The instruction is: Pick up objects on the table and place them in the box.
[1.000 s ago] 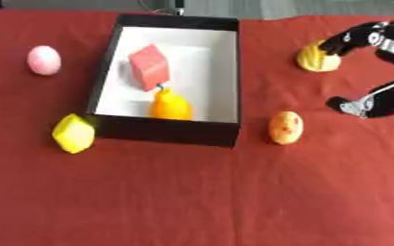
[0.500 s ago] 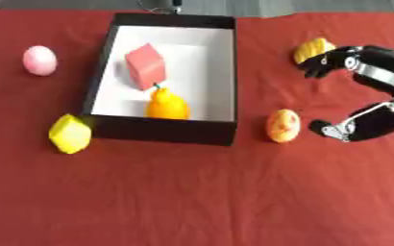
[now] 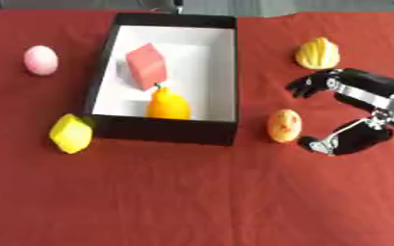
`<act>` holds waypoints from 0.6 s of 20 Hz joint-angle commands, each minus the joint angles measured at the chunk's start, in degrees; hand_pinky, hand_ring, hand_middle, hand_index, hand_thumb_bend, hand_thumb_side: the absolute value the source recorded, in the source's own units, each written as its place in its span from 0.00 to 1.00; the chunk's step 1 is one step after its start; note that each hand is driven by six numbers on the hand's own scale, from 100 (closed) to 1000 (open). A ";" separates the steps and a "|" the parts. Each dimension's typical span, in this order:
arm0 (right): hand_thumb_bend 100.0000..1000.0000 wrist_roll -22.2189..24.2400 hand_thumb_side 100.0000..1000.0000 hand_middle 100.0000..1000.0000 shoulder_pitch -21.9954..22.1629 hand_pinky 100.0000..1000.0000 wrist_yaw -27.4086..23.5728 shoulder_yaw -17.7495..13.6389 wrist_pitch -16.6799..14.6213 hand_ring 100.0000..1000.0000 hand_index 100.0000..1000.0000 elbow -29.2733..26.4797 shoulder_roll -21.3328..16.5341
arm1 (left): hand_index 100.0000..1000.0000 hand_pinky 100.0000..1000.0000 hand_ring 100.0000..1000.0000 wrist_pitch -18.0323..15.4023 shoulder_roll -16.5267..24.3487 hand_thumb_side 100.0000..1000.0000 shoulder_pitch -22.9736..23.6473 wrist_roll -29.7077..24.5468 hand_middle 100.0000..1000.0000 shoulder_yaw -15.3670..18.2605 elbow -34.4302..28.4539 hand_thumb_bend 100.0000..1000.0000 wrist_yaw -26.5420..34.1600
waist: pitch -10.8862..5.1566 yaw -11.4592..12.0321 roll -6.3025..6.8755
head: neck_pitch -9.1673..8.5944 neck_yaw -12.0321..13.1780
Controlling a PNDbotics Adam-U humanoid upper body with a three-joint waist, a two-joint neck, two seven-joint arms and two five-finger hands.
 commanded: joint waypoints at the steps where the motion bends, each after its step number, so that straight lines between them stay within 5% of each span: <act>1: 0.37 -0.35 0.00 0.73 -1.25 0.89 1.65 0.12 -0.90 0.78 0.86 2.42 -0.16 | 0.75 0.60 0.80 -0.12 0.83 0.86 -0.60 -0.30 0.80 0.01 -0.52 0.21 -0.31 | -0.61 0.10 0.11 | -0.14 -0.15; 12: 0.37 -0.84 0.00 0.73 -3.55 0.89 7.09 1.54 -3.41 0.78 0.85 9.18 2.70 | 0.75 0.60 0.80 0.01 0.46 0.86 -0.54 -0.56 0.80 -0.24 -0.40 0.21 -0.41 | -0.30 0.27 0.32 | -0.14 -0.47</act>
